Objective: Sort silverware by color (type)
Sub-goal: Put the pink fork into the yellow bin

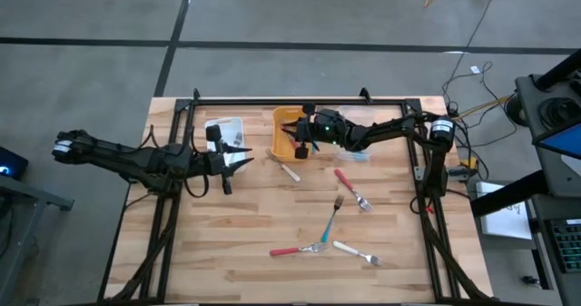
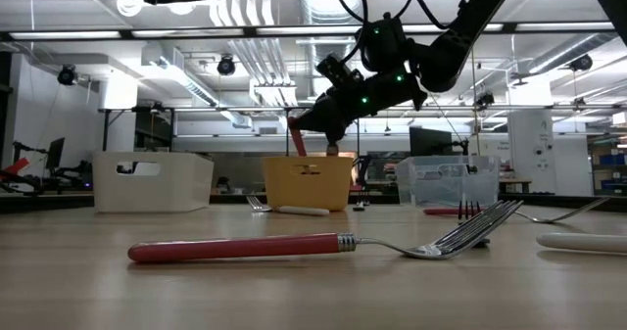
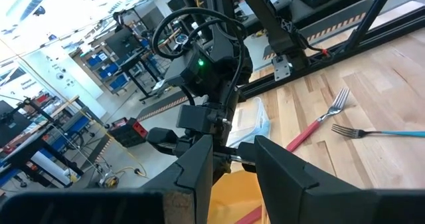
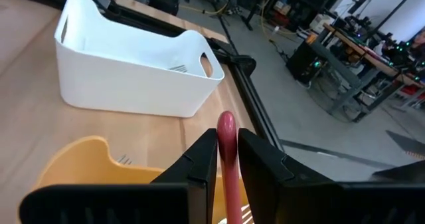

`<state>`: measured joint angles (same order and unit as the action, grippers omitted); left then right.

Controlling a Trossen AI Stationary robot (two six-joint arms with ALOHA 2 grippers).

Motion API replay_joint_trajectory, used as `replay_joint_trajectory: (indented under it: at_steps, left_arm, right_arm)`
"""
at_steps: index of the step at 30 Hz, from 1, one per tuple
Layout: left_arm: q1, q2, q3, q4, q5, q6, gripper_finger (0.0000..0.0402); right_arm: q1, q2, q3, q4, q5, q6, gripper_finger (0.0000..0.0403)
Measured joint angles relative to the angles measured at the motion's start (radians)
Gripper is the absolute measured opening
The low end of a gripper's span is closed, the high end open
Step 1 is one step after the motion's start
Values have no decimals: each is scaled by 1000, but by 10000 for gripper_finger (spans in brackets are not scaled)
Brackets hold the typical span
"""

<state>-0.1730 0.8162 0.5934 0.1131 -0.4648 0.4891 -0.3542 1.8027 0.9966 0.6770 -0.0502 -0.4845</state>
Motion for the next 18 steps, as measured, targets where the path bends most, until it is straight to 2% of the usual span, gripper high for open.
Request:
replay_joint_trajectory:
  at_steps: [18]
  left_arm:
    - [0, 0, 0, -1, 0, 0, 93]
  right_arm:
    - [3, 0, 0, -16, 0, -12, 54]
